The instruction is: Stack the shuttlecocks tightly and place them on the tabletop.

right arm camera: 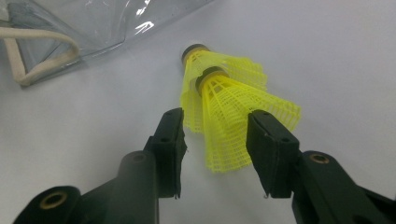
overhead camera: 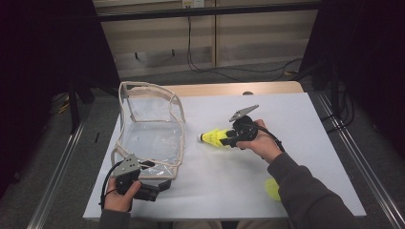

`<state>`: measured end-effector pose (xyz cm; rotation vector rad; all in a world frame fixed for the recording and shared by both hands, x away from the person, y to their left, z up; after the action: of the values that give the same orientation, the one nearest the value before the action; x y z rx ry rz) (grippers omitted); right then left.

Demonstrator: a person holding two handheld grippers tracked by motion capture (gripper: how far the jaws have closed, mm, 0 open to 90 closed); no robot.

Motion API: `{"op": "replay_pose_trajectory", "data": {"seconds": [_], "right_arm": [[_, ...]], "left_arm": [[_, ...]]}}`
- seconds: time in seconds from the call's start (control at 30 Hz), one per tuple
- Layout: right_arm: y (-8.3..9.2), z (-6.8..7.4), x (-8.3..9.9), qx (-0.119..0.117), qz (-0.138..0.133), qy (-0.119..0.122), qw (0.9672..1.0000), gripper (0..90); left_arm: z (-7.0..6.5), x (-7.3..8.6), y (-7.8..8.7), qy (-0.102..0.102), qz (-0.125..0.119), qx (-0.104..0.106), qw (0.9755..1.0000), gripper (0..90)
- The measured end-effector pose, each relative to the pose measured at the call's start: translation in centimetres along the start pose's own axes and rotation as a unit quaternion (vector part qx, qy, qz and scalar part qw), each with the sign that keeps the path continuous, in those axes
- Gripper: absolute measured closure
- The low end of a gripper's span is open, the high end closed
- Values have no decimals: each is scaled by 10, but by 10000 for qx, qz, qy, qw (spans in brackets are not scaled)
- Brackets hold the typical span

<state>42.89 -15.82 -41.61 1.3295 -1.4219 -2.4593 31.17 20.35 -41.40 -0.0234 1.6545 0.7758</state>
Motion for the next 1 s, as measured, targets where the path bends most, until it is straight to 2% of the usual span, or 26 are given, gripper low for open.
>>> {"op": "replay_pose_trajectory", "data": {"seconds": [0.4, 1.0], "right_arm": [[7, -3, 4, 55, -57, -63, 9999, 503], [24, -1, 9, 88, -309, -160, 9994, 292]], "left_arm": [[0, 0, 0, 0, 3, -3, 10000, 31], [0, 0, 0, 8, -7, -1, 10000, 31]]}}
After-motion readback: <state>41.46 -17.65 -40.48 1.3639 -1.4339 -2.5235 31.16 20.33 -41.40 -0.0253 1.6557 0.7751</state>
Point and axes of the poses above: each handheld gripper's, and its own axes: y roughly backward along the jaws, x roughly out of its underside, z roughly to its left, the point moved 1 cm from there along -y, roughly forward along the jaws, and after that the axes turned 9 degrees about -y, right-handed, at the moved point
